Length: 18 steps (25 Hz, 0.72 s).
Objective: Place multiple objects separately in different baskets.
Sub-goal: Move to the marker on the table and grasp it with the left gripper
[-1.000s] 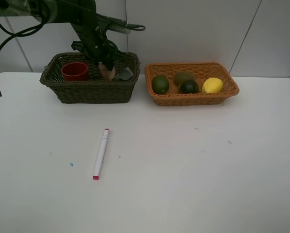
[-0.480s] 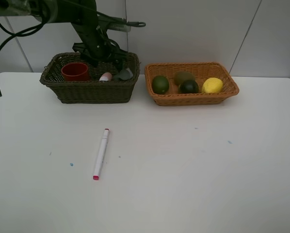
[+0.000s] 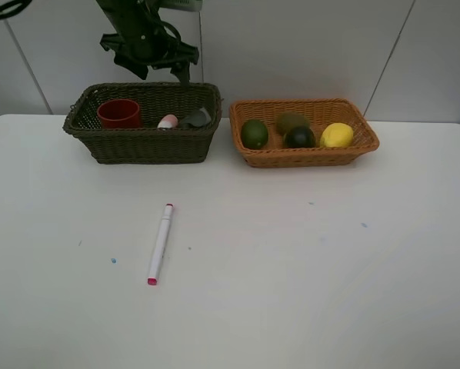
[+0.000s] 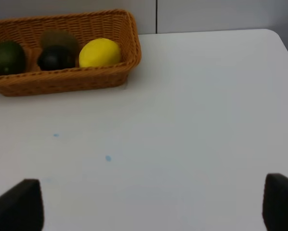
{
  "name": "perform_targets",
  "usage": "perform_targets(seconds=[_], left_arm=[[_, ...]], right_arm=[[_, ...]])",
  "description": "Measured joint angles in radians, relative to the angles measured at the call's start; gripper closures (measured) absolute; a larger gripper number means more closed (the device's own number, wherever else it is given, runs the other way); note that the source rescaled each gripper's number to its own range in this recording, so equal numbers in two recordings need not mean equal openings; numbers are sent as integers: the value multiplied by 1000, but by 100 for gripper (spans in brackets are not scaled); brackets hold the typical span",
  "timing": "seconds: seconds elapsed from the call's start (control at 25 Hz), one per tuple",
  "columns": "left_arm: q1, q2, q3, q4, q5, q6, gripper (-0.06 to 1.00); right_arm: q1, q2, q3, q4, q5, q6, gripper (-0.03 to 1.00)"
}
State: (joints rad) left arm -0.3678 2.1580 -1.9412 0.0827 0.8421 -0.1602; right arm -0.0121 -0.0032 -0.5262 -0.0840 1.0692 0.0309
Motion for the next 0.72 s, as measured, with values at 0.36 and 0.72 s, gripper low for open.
perform_targets(seconds=[0.36,0.72], left_arm=[[-18,-214,-1,-17,331,-49,-5],[-72,-386,162,-23,371,-211,-5]], right_arm=[[0,0,0,0,0,0,-2],[0,0,0,0,0,0,-2]])
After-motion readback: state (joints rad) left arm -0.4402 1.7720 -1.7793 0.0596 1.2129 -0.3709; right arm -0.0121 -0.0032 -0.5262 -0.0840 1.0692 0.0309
